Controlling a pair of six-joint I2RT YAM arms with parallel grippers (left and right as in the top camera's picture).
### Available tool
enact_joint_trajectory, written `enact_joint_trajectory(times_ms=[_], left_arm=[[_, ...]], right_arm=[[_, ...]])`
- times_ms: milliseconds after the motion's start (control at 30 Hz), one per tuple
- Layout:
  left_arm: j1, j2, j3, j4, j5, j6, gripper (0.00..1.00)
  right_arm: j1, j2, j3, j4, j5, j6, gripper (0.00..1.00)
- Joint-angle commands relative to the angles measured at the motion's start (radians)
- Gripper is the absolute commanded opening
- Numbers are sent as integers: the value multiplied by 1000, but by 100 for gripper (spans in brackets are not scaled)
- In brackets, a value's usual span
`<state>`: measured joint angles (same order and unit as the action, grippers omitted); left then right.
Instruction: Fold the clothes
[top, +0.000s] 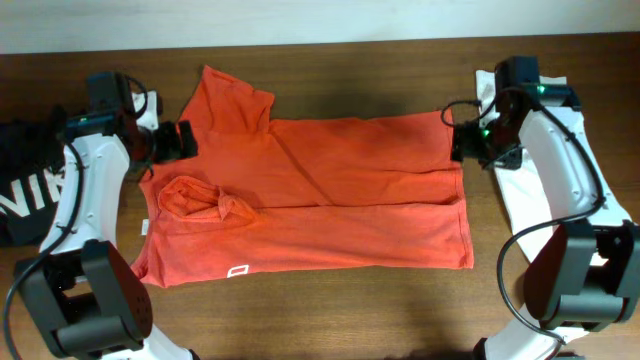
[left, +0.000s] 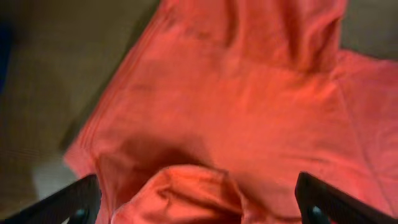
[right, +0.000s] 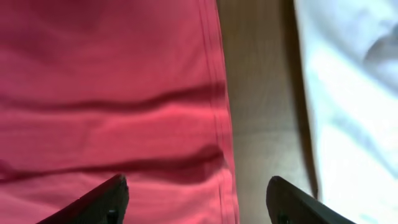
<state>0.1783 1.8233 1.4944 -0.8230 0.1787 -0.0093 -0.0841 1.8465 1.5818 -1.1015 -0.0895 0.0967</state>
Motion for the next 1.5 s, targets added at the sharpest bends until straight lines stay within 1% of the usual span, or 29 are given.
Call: enact_joint_trajectory(times_ms=[0,133,200,267,367,500,667,900,933,1000,1033,1067,1133,1167,1300,1400,1467], left_arm=[[5,48,25,127,43,60,99],[5,144,29,322,43,60,99],[5,210,52,364,43,59,99],[5,284,108,366,42,60,99],[3,423,268,340,42,59,99],[-22,547,420,348,30,59,99],[-60,629,433,377,16,59,99],[-75,668,433,350,15,55,89],[-75,668,433,349,15,55,84],[-75,668,433,342,13,55,80],[-72,668,433,336,-11,55,79],[-67,667,435,329,-35,55,79],[-47,667,454,314,-36,7,80],[-38,667,461,314,-33,-12,85],[-22,667,468,314,29,-21,86],[-18,667,468,302,43,-21,85],[-20,668,468,290,43,-21,80]], right_arm=[[5,-23,20,52,-12,-14,76],[5,-23,20,106,-12,-14,78],[5,-23,20,112,-12,-14,78],[5,-23,20,111,-12,-14,78],[5,-23,20,112,-12,-14,78],[5,-23,20,111,-12,-14,78],[5,-23,20,111,-12,-14,78],[5,-23,20,111,-11,-15,79],[5,-22,20,112,-11,-14,79],[5,-21,20,111,-11,-15,79],[5,-21,20,111,-11,-15,79],[5,-21,20,111,-10,-15,79],[5,-21,20,111,-7,-15,79],[5,-21,19,111,-7,-15,79],[5,-12,18,110,-7,-15,79],[5,-5,18,102,-8,-15,79],[5,-5,18,100,-8,-14,79]])
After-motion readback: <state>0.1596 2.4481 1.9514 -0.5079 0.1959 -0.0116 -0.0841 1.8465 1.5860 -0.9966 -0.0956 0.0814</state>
